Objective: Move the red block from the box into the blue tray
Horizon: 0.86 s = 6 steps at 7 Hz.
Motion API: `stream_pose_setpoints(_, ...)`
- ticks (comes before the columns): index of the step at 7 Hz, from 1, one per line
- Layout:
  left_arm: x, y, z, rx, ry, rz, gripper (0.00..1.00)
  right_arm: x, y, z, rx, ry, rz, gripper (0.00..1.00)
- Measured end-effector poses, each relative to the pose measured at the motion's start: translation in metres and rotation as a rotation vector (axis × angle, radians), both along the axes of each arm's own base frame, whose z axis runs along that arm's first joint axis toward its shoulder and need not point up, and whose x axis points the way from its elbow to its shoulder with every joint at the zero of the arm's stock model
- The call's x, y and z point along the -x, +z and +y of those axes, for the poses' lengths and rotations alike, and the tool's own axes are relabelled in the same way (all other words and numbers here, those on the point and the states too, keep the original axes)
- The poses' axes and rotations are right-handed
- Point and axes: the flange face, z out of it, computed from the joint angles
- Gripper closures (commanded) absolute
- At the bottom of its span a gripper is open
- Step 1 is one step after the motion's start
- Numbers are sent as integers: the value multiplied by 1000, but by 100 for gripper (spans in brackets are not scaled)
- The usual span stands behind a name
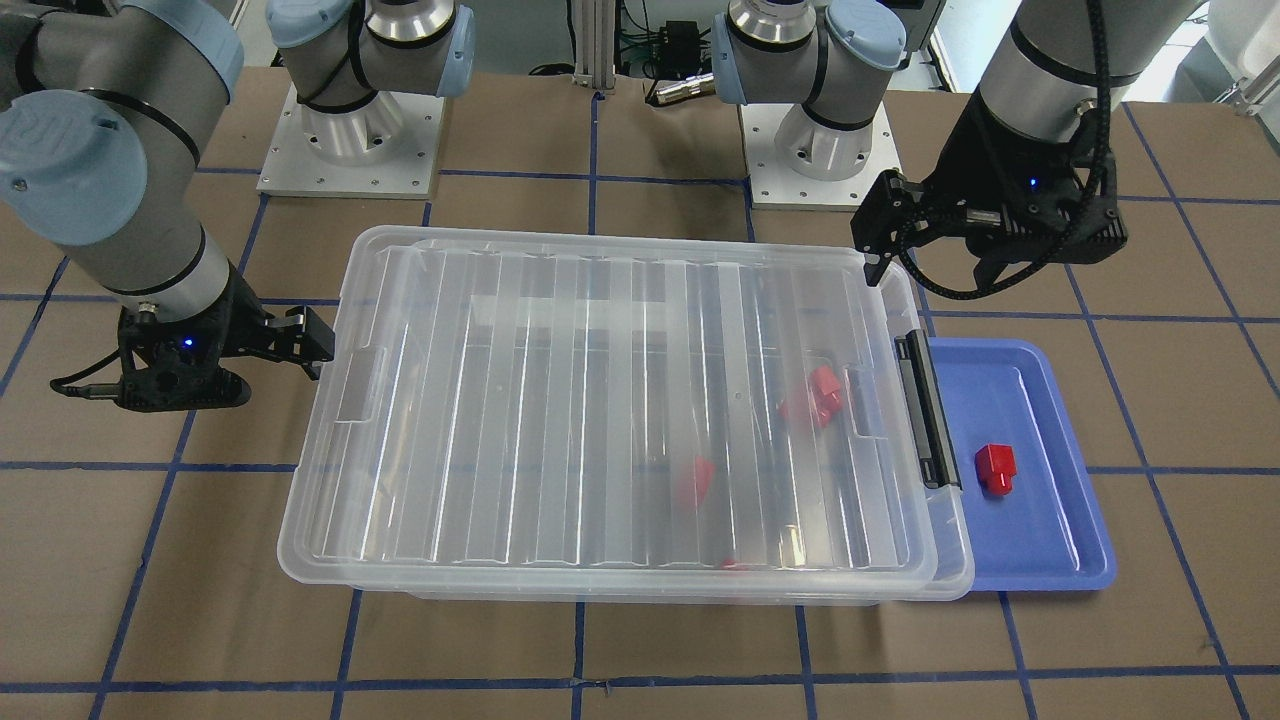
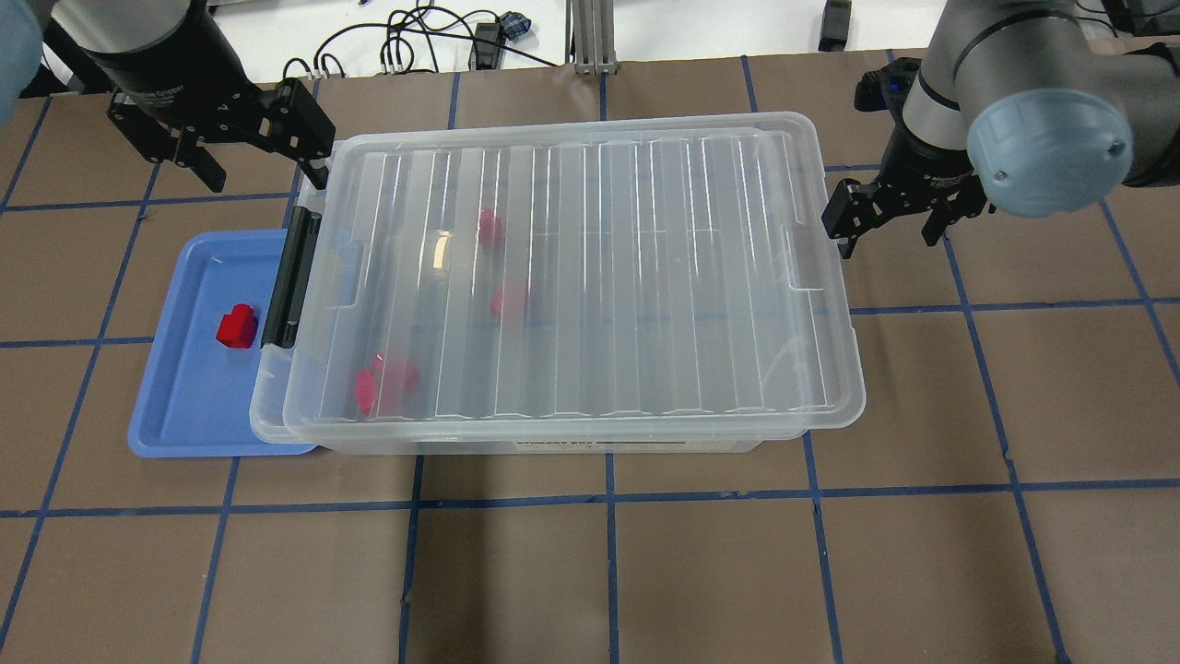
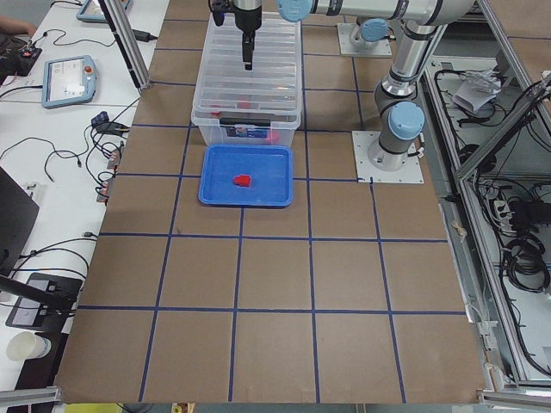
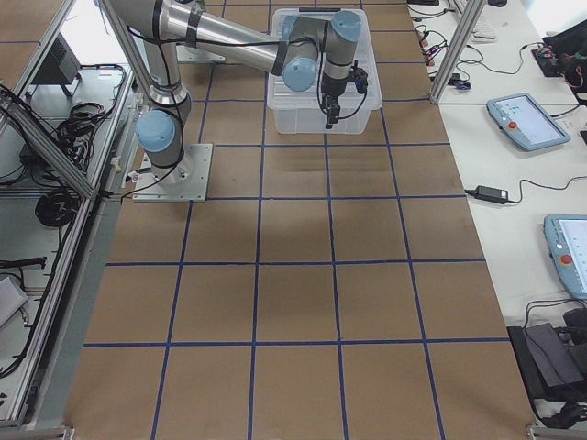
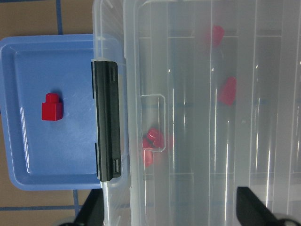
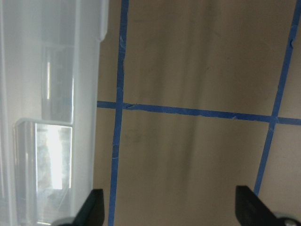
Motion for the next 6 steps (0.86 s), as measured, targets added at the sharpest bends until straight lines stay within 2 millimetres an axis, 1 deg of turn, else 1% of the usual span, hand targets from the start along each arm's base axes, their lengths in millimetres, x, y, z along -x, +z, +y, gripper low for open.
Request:
stream_pose_setpoints(1,2,-2,-2,-2,1,6,0,1,10,-5,19,6,4,0)
stream_pose_setpoints(2,5,-3,-2,-4,0,10,0,0,33,-10,42,8,8,0)
stream_pose_setpoints(3,7,-3,-1,-7,-2,12,0,-6,65,-9,47,14,7,0)
stream_pose_setpoints(4,7,-5,-2,-11,-4,13,0,-23,105,1,45,23,4,0)
stream_pose_setpoints(5,8,-5,-2,-13,-4,13,0,-44,141,16,45,12,-4,0)
stream_pose_setpoints(6,8,-4,-1,-10,-3,12,0,-60,158,24,46,-19,-24,0)
